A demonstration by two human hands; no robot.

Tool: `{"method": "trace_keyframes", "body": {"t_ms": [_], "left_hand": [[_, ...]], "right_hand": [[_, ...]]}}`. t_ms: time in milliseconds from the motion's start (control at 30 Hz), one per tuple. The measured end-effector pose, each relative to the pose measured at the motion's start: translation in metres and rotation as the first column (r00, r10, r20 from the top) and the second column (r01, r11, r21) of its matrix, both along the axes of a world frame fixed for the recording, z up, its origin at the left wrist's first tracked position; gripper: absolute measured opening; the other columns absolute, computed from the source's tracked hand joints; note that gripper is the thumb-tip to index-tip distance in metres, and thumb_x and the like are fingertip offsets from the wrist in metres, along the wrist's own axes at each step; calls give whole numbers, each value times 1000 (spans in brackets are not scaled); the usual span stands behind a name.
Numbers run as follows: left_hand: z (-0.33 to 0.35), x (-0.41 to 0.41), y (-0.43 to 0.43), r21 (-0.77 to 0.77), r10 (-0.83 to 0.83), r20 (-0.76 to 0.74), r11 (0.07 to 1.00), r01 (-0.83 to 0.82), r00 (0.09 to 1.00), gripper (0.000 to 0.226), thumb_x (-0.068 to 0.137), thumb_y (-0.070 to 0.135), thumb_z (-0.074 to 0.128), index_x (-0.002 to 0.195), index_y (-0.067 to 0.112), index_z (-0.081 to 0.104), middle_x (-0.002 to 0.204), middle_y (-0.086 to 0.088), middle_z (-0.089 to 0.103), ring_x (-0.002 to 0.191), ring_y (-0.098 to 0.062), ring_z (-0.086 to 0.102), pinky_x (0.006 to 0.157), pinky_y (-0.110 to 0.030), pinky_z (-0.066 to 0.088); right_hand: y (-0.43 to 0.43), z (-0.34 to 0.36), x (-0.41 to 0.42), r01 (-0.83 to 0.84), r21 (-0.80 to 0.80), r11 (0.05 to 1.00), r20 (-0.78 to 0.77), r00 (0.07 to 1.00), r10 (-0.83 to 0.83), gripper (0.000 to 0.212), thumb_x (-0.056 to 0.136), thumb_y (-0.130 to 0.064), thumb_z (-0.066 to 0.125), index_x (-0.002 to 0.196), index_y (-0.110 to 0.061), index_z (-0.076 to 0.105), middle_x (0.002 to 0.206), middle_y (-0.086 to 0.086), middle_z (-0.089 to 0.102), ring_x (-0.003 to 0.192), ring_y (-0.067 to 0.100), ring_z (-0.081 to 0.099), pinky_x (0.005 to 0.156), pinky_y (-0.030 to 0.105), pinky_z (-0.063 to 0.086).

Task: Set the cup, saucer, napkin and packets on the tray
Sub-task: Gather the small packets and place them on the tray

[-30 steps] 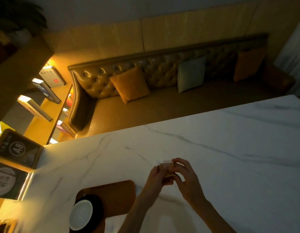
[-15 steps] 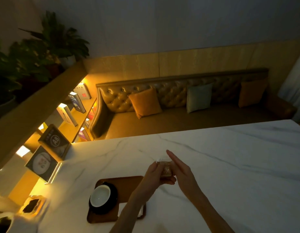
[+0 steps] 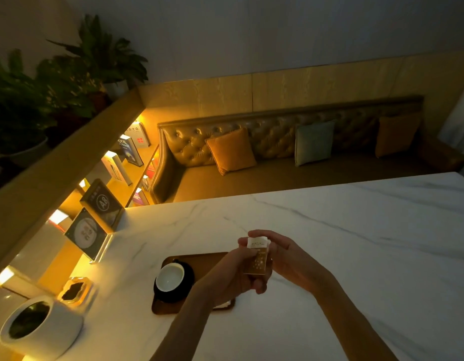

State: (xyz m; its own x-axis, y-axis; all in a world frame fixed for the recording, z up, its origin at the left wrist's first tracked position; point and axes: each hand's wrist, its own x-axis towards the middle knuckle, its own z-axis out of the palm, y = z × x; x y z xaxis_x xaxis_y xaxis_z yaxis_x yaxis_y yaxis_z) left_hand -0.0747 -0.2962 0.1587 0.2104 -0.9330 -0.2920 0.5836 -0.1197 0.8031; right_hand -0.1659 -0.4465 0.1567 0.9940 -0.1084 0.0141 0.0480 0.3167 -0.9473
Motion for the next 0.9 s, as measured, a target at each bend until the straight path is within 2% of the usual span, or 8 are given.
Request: {"method": "trace_keyframes", "body": {"t_ms": [133,233,367,467,567,667,767,900], "left_hand": [[-1,-6,-4,-59,50,-51,997,-53,997,35,95,29,52,122,6,53,91,-17,66,68,-21,62,67,-34,55],[-6,-9,-7,-57,136,-51,989,-139,989,39,91,31,62,119,4,61,92,-16,66,74,-23,66,74,-36,57],[-9,-12,-5,-89,201,4,976,-200,980,35,94,30,61,118,6,67,99,-15,71,86,-22,70,81,-32,58],[-10,-13,-3,-82,233,-13,969,-234,972,39,92,28,62,120,0,63,98,-19,71,87,-24,71,79,-32,58],[-12,-15,0,-91,248,-101,962,-258,963,41,91,26,60,122,-2,61,104,-24,71,92,-28,72,79,-34,59],[-12,-18,4,-186,186,-233,955,-231,955,39,94,22,57,124,-3,61,120,-28,66,107,-34,69,87,-38,57],[-13,-23,7,-251,134,-235,948,-194,963,37,97,22,55,127,2,60,127,-25,63,115,-32,65,92,-37,56],[-18,-28,8,-228,192,-255,941,-251,948,37,95,24,58,126,4,62,125,-25,64,113,-31,67,89,-36,57]], "right_hand": [[0,4,-2,75,-43,996,-32,997,-77,39,85,-45,63,118,-25,64,120,5,68,103,34,65,83,35,56],[-6,3,-3,93,23,995,-6,996,-93,36,90,-32,59,122,-17,61,121,12,66,108,34,64,82,35,56],[-13,6,-6,112,109,988,32,993,-116,40,92,-26,54,131,-13,56,130,14,62,117,32,61,85,34,57],[-12,8,-8,79,43,996,29,996,-81,43,92,-29,54,134,-19,54,133,7,61,121,29,59,89,33,55],[-10,11,-9,105,-8,994,25,994,-104,41,93,-30,53,132,-21,56,130,6,64,117,29,62,85,30,56],[-10,9,-11,121,82,989,16,992,-123,41,94,-29,50,133,-17,55,130,13,63,117,31,62,86,29,57],[-8,3,-12,108,181,978,14,994,-113,41,95,-27,47,134,-15,53,131,16,61,119,34,60,87,28,57],[-4,-1,-13,78,227,971,28,996,-86,43,95,-26,45,136,-14,51,134,16,59,121,35,58,89,30,56]]}}
